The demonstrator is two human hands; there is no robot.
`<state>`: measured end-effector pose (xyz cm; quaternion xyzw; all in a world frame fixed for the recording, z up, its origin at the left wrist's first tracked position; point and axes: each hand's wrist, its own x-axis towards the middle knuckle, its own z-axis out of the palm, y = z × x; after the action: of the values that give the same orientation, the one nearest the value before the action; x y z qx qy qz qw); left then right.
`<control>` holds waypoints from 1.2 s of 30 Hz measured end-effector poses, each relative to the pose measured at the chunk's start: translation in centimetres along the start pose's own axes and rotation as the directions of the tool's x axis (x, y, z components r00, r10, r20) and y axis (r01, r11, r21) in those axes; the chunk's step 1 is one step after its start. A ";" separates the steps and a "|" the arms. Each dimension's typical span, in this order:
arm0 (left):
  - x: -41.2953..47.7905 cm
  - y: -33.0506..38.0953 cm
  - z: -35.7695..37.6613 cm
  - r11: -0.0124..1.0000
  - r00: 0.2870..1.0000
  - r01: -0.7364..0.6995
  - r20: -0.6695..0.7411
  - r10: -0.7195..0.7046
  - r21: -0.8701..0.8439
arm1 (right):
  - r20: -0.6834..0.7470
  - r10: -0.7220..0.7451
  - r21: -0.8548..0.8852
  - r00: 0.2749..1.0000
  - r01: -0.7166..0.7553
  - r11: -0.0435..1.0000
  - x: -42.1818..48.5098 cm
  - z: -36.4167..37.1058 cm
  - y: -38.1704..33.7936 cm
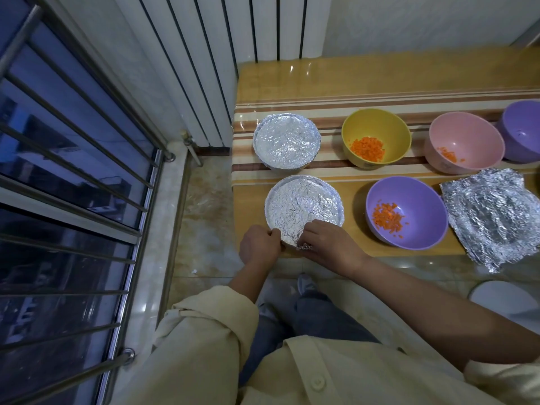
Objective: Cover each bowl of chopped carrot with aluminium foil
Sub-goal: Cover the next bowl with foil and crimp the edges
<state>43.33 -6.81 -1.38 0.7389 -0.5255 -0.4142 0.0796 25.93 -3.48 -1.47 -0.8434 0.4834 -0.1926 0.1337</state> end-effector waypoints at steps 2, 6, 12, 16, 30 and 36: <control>-0.2 0.0 0.1 1.000 1.000 -0.002 -0.002 0.002 -0.015 | 0.017 0.004 -0.013 1.000 -0.004 1.000 0.1 0.2 0.0; -0.8 0.1 0.0 0.999 1.000 0.005 -0.010 -0.005 -0.048 | 0.048 -0.001 -0.031 0.999 0.003 1.000 0.4 0.5 0.0; -2.1 0.3 1.0 0.996 0.998 0.033 0.058 -0.028 -0.086 | 0.025 -0.007 -0.047 1.000 0.009 0.999 0.6 0.6 -0.1; -2.1 0.6 1.5 0.992 0.998 0.037 0.050 -0.031 -0.124 | -0.016 -0.014 -0.030 1.000 0.014 0.999 0.8 0.6 -0.4; -1.5 1.2 0.8 0.996 0.997 0.046 0.067 -0.042 -0.073 | 0.029 0.037 0.048 0.999 -0.038 0.998 0.9 1.0 -0.1; -0.8 0.9 -0.1 0.998 0.998 0.042 0.055 -0.039 -0.051 | 0.021 0.004 -0.020 1.000 -0.003 1.000 -0.2 -0.4 0.2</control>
<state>42.71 -6.57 -0.46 0.7355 -0.5014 -0.4492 0.0759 25.56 -3.44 -1.25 -0.8459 0.4853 -0.1787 0.1305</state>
